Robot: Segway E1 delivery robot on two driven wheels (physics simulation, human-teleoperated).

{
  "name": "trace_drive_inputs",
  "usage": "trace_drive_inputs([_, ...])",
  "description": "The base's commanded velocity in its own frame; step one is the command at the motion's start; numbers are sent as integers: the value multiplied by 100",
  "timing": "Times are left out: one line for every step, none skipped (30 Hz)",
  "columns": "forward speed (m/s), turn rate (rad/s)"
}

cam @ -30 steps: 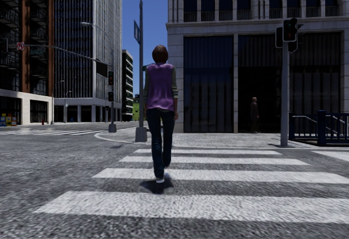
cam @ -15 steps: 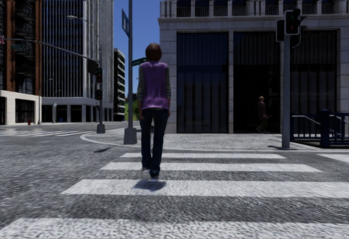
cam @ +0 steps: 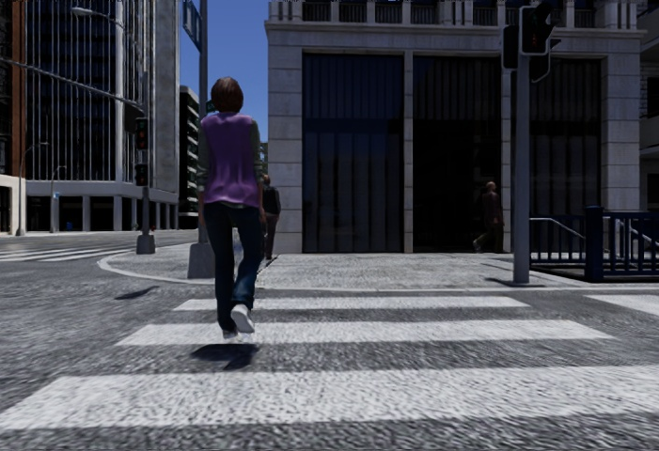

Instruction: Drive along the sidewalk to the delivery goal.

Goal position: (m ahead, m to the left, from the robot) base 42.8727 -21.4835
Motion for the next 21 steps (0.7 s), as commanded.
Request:
trace_drive_inputs([107, -30])
trace_drive_inputs([107, -30])
trace_drive_inputs([107, -30])
trace_drive_inputs([107, -30])
trace_drive_inputs([107, -30])
trace_drive_inputs([107, -30])
trace_drive_inputs([107, -30])
trace_drive_inputs([107, -28])
trace_drive_inputs([107, -22])
trace_drive_inputs([107, -22])
trace_drive_inputs([107, -15])
trace_drive_inputs([107, -12])
trace_drive_inputs([107, -11])
trace_drive_inputs([107, -11])
trace_drive_inputs([106, -4])
trace_drive_inputs([106, 0])
trace_drive_inputs([106, 0])
trace_drive_inputs([106, 0])
trace_drive_inputs([106, 0])
trace_drive_inputs([106, 0])
trace_drive_inputs([106, 0])
